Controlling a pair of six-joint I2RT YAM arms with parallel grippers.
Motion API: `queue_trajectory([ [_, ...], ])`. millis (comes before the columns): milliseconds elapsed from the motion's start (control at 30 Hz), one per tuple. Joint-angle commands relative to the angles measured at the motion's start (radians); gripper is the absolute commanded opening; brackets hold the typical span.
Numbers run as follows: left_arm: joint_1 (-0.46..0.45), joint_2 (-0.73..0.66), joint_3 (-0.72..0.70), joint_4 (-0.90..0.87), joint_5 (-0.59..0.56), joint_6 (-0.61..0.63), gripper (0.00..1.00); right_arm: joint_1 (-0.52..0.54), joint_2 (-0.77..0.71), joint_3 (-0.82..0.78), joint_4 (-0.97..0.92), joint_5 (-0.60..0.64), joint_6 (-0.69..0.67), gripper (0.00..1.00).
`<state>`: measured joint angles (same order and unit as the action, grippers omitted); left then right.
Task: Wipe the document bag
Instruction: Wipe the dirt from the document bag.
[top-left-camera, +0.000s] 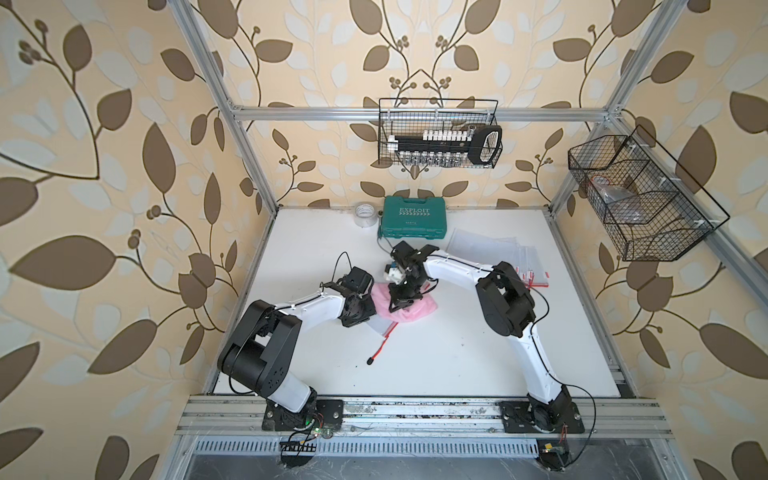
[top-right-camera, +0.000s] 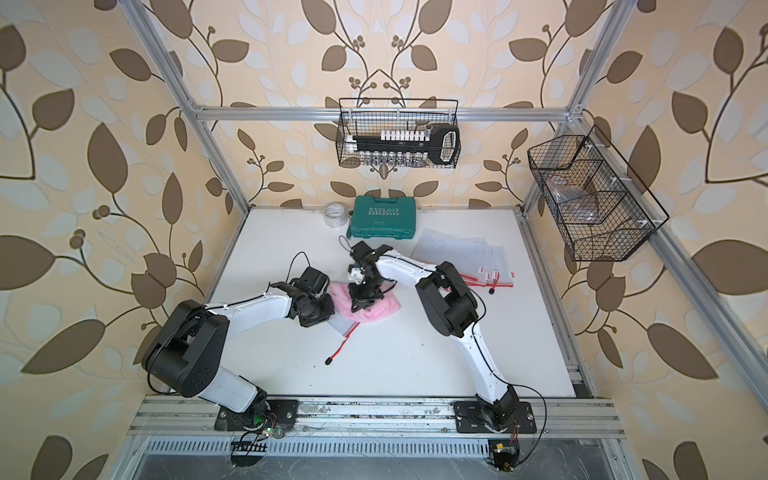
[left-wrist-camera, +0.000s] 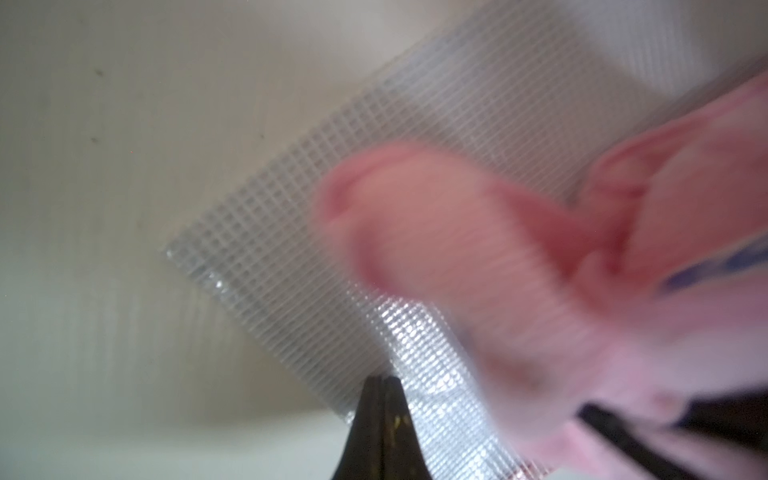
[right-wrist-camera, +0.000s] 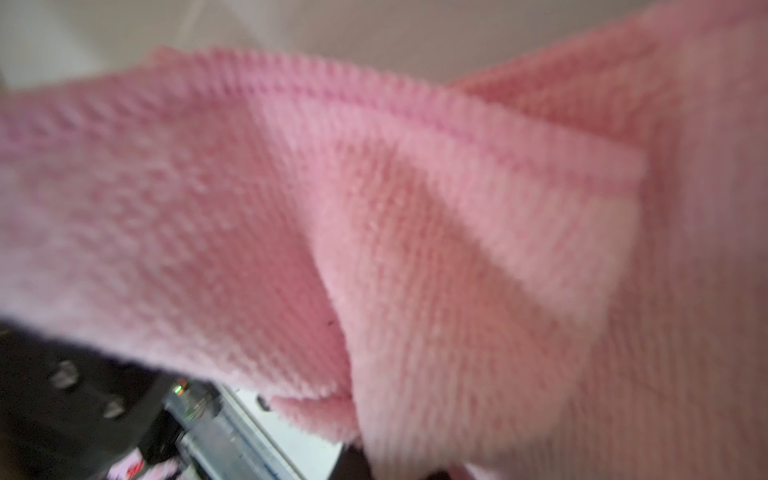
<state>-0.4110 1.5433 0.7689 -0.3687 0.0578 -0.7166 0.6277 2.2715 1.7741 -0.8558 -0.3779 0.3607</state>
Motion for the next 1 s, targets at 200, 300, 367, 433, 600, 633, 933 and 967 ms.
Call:
queue_trajectory([
  [200, 0.008, 0.003, -0.029, -0.108, -0.012, 0.019, 0.00, 0.006, -0.160, 0.060, -0.191, 0.466, -0.137, 0.00],
  [300, 0.008, 0.010, -0.019, -0.104, -0.004, 0.023, 0.00, 0.075, -0.052, 0.184, -0.174, 0.127, -0.122, 0.00],
  [367, 0.008, 0.015, -0.009, -0.110, -0.001, 0.027, 0.00, 0.109, 0.018, 0.199, -0.082, -0.039, -0.065, 0.00],
  [433, 0.008, 0.013, -0.005, -0.113, -0.003, 0.028, 0.00, 0.109, 0.088, 0.198, -0.028, -0.127, -0.015, 0.00],
  [600, 0.008, -0.008, -0.019, -0.122, -0.003, 0.030, 0.00, 0.025, 0.116, 0.177, -0.157, 0.230, -0.052, 0.00],
  [633, 0.008, -0.014, -0.025, -0.121, 0.000, 0.029, 0.00, -0.008, 0.090, 0.144, -0.164, 0.293, -0.054, 0.00],
  [933, 0.008, -0.033, -0.023, -0.136, 0.002, 0.032, 0.00, -0.007, -0.113, 0.113, -0.182, 0.498, -0.133, 0.00],
  [967, 0.008, -0.034, -0.020, -0.140, 0.003, 0.032, 0.00, 0.024, -0.112, 0.131, -0.174, 0.453, -0.143, 0.00],
])
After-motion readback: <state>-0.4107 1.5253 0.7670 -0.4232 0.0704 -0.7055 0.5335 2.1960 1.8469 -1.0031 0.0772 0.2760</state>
